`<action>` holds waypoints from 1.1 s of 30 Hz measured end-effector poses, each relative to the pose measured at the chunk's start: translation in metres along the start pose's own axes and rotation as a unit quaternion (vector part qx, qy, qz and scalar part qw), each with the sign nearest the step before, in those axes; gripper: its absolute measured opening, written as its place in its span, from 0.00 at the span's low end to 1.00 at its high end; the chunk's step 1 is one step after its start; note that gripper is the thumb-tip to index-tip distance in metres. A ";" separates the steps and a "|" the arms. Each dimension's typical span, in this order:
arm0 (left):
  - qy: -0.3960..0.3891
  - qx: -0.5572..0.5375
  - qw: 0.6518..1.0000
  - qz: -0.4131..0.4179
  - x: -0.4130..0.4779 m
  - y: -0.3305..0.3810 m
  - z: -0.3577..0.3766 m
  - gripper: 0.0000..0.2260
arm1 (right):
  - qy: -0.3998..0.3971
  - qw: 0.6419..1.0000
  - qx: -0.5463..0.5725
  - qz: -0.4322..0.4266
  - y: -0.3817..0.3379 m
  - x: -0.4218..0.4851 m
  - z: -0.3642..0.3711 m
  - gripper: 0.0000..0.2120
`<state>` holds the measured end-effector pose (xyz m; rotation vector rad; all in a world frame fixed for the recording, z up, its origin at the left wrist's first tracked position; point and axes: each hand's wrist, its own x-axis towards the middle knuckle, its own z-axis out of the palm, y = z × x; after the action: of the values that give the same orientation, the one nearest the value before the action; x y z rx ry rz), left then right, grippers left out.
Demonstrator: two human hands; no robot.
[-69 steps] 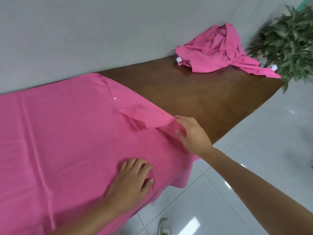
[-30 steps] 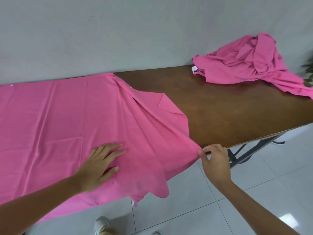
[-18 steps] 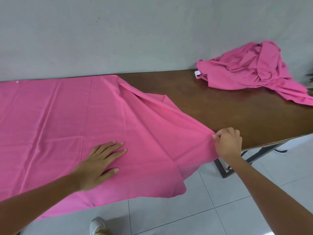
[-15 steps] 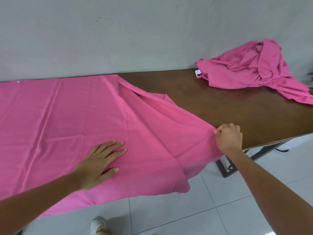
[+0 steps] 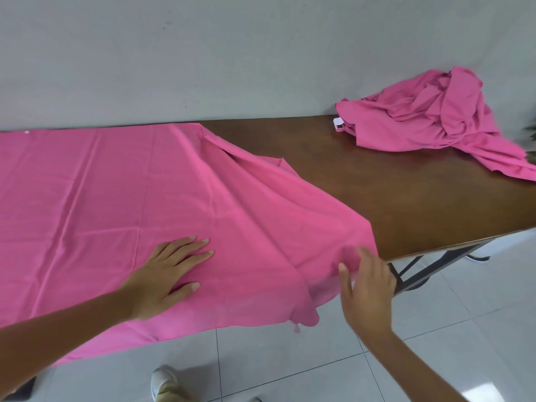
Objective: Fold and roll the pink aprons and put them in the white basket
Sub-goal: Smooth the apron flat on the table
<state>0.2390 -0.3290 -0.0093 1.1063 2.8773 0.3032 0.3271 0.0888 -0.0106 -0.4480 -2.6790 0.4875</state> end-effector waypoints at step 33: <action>0.004 0.001 1.000 0.001 0.002 0.003 -0.002 0.28 | -0.102 0.945 -0.294 0.102 0.064 0.148 -0.008 0.35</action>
<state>0.2394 -0.3264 -0.0066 1.1121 2.8834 0.3054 0.2160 0.2029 0.0168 -0.8897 -2.9665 -0.2517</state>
